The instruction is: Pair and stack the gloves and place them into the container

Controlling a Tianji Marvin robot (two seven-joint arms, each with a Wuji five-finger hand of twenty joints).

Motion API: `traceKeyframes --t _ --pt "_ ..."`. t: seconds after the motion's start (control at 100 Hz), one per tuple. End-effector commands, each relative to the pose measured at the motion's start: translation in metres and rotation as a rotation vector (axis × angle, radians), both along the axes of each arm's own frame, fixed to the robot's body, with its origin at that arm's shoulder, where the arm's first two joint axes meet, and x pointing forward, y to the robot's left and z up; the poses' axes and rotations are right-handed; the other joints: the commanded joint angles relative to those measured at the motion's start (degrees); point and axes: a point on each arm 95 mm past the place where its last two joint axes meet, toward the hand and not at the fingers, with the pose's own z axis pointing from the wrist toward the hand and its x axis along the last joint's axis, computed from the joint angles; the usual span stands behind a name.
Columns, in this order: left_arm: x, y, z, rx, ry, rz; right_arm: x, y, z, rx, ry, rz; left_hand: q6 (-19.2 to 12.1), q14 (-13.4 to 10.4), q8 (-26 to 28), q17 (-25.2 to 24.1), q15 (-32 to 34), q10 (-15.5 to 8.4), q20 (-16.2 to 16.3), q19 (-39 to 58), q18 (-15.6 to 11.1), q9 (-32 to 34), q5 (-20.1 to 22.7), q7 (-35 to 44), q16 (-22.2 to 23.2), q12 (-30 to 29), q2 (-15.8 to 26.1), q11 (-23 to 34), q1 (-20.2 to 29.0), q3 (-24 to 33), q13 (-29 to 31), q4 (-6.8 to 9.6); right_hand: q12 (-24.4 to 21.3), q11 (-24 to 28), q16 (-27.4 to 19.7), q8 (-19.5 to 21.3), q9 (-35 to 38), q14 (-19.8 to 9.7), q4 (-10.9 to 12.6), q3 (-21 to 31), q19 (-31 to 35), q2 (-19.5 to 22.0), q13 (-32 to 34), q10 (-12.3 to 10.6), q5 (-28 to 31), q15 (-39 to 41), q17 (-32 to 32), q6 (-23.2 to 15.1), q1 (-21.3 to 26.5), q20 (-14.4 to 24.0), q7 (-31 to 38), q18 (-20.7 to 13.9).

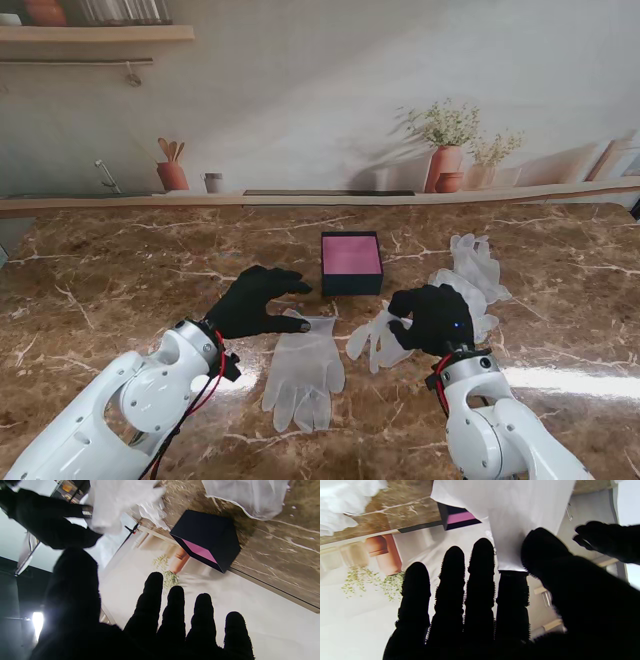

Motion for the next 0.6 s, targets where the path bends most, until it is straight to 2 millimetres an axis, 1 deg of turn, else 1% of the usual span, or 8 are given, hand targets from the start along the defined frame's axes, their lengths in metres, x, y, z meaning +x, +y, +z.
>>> traceKeyframes --t 0.0,0.09,0.25,0.35,0.43,0.49,0.54,0.59 --pt "-0.002 -0.009 0.003 -0.007 -0.002 -0.020 0.001 0.011 0.010 0.027 -0.014 0.026 1.6 -1.6 -0.9 -1.1 -2.5 0.7 1.4 -1.7 -0.2 -1.3 -2.1 -1.5 -0.5 -0.9 -0.8 -1.4 -2.1 -1.8 -2.6 1.39 -0.6 0.9 0.0 0.5 1.5 0.3 2.0 3.9 2.1 -0.1 1.4 0.4 1.0 1.0 0.6 -0.1 1.1 0.7 2.1 0.6" --pt "-0.004 -0.019 0.003 0.000 0.015 -0.051 0.001 0.019 0.016 0.047 -0.028 0.051 2.6 -1.3 -1.1 -1.3 -2.7 1.2 1.9 -1.9 -0.2 -2.3 -3.0 -2.1 -0.5 -1.0 -0.9 -1.7 -3.2 -2.0 -3.2 1.36 -0.5 1.1 0.1 0.2 1.7 0.5 2.0 4.2 2.5 -0.3 1.7 0.5 1.1 1.3 0.9 0.1 1.1 0.6 2.4 0.7" --pt "-0.008 -0.041 0.001 -0.002 0.036 -0.095 0.000 0.033 0.021 0.074 -0.037 0.085 3.5 -0.7 -1.1 -1.4 -2.5 2.0 3.1 -2.1 0.3 -2.7 -3.8 -2.8 -0.2 -0.9 -0.9 -1.7 -5.3 -2.2 -3.4 1.35 -0.6 1.3 0.3 -0.6 2.5 0.7 1.9 4.4 3.1 -1.2 2.4 0.9 1.4 1.9 1.4 0.7 1.1 0.4 2.7 1.0" --pt "-0.009 -0.053 0.000 0.007 0.057 -0.117 0.000 0.040 0.022 0.086 -0.045 0.105 3.5 -0.3 -1.0 -1.3 -2.3 1.9 4.0 -1.9 0.7 -2.6 -3.8 -2.9 0.0 -0.8 -0.7 -1.7 -6.3 -2.1 -3.2 1.42 -0.7 1.4 0.3 -1.0 2.7 0.7 1.8 4.6 3.4 -1.7 2.7 1.0 1.6 2.0 1.7 0.7 1.2 0.3 2.9 1.1" --pt "-0.008 -0.060 -0.003 0.019 0.065 -0.129 -0.001 0.044 0.023 0.100 -0.046 0.122 2.9 -0.3 -0.7 -1.4 -2.0 1.6 4.6 -1.8 0.8 -2.1 -3.6 -2.6 0.2 -0.7 -0.9 -1.5 -5.8 -1.7 -2.8 1.53 -0.7 1.4 0.4 -1.2 2.8 0.8 1.8 4.7 3.5 -1.9 2.8 1.1 1.7 2.1 1.7 0.8 1.2 0.2 3.1 1.1" --pt "-0.007 -0.064 -0.005 0.040 0.062 -0.134 -0.002 0.046 0.024 0.110 -0.051 0.132 2.7 -0.1 -0.3 -1.4 -1.7 1.5 4.9 -1.7 0.8 -1.5 -3.3 -2.2 0.5 -0.5 -1.1 -1.2 -4.1 -1.0 -2.2 1.71 -0.7 1.5 0.4 -1.4 3.0 0.8 1.7 4.7 3.5 -2.0 2.9 1.1 1.7 2.1 1.7 0.8 1.2 0.1 3.2 1.2" --pt "-0.006 -0.067 -0.006 0.051 0.057 -0.128 -0.003 0.048 0.025 0.118 -0.054 0.141 2.2 0.3 0.9 -1.2 -1.1 1.3 6.2 -1.2 0.9 -0.4 -2.8 -0.9 1.2 0.2 -1.1 -0.7 0.1 -0.1 -1.2 1.86 -0.8 1.4 0.4 -1.6 2.9 0.7 1.7 4.8 3.6 -2.1 2.9 1.0 1.7 2.1 1.7 0.8 1.2 0.1 3.2 1.2" --pt "-0.005 -0.068 -0.006 0.049 0.050 -0.121 -0.004 0.048 0.026 0.121 -0.056 0.147 0.4 0.2 2.7 -1.2 -0.7 0.6 7.8 0.3 1.2 1.7 -1.4 1.4 1.8 0.9 -1.1 -0.1 5.4 3.1 0.4 1.89 -0.8 1.4 0.4 -1.7 2.9 0.7 1.7 4.8 3.6 -2.1 2.9 1.1 1.6 2.1 1.7 0.8 1.2 0.0 3.3 1.2"
